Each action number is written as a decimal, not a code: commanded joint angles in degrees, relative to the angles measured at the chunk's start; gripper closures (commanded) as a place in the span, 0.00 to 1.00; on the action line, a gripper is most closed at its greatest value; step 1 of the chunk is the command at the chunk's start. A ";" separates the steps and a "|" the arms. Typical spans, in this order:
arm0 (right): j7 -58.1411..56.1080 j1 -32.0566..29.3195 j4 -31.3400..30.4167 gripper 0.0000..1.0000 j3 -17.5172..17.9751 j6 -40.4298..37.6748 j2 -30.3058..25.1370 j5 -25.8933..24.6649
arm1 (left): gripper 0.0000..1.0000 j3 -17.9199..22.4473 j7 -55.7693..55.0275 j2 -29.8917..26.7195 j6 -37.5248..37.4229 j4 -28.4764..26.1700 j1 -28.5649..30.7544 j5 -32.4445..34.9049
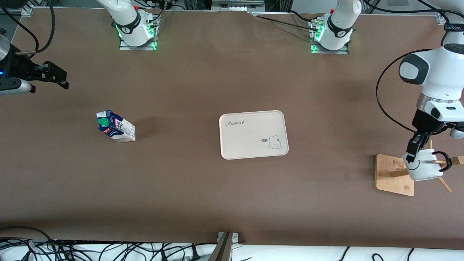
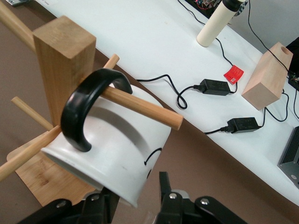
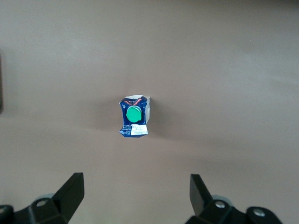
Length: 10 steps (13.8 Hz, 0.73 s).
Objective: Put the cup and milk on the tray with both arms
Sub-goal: 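Lower the left gripper onto the white mug on the wooden stand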
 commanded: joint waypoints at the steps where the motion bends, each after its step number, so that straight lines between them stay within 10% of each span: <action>1: 0.90 0.28 1.30 0.00 -0.12 -0.53 0.48 -0.89 | 0.71 -0.39 1.93 0.36 -0.10 1.36 0.04 -1.13; 10: 0.20 1.86 1.57 0.00 -0.03 -2.64 10.67 -0.63 | 0.88 -1.80 1.76 0.01 -0.80 2.24 0.04 -0.87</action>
